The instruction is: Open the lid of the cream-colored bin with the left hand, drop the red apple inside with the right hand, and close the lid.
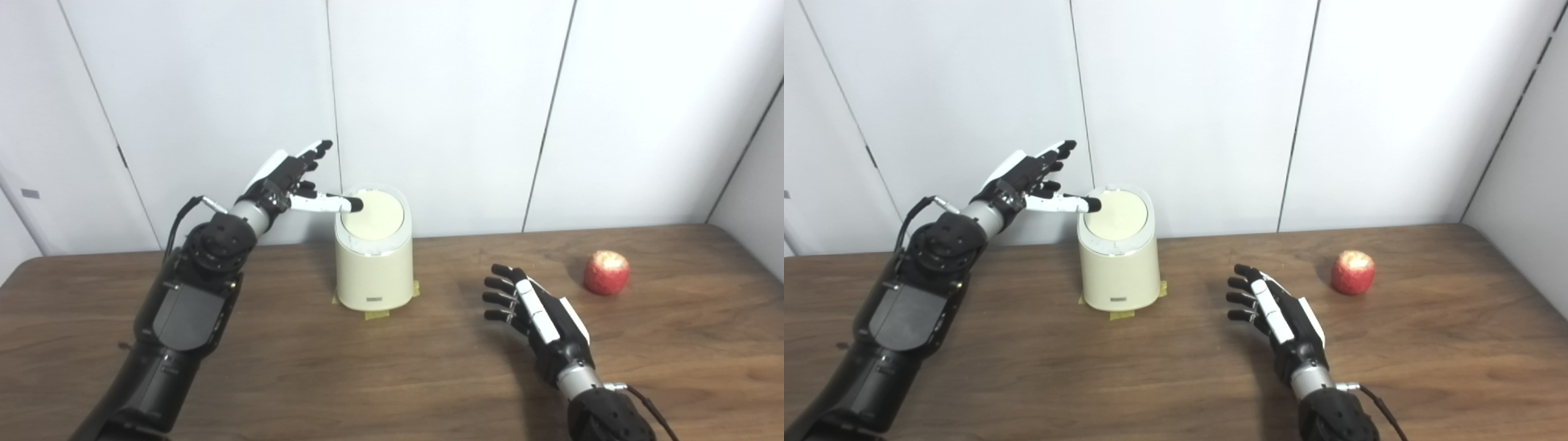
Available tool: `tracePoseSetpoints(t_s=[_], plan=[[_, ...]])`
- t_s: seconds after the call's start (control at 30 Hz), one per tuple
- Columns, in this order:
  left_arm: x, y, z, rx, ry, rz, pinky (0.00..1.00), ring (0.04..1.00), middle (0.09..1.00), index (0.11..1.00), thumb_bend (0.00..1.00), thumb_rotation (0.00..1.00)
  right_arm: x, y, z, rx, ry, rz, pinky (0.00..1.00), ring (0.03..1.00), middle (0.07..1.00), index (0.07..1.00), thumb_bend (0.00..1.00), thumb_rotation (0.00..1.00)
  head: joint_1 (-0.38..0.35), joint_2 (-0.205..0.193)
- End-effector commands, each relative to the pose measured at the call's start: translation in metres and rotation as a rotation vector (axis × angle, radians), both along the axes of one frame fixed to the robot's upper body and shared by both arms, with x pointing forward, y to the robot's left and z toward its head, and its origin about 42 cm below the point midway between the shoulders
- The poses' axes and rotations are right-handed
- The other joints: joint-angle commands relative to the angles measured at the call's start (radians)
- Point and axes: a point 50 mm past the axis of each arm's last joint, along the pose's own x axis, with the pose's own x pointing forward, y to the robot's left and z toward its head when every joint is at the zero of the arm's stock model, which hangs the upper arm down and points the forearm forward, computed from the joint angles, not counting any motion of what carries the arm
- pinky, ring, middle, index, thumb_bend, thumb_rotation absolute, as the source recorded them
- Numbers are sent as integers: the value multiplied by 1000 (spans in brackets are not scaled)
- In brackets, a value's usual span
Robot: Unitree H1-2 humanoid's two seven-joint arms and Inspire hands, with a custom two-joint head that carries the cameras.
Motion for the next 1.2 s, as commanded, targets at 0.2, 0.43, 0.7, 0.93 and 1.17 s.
tracePoseSetpoints(t_s=[0.2,0.43,0.7,0.93,1.17], plan=[[18,-34,59,162,-119,-42,932,999,1000,1000,928,190,7,3,23,0,-96,13,645,737,763,781,402,782,-6,1],[22,-53,63,337,-203,-42,888,996,1000,977,949,130,7,5,24,7,-100,12,652,740,764,780,408,784,-6,3],[23,-65,62,485,-254,-66,838,963,1000,979,940,86,6,8,28,7,-105,11,657,745,766,786,408,790,-9,17],[20,-70,63,633,-296,-51,998,986,991,965,965,50,4,9,30,-2,-108,8,648,734,755,781,415,774,-12,21],[17,-77,56,757,-346,-43,1000,998,990,960,966,75,2,7,30,-4,-102,8,644,740,756,785,447,753,-12,28]])
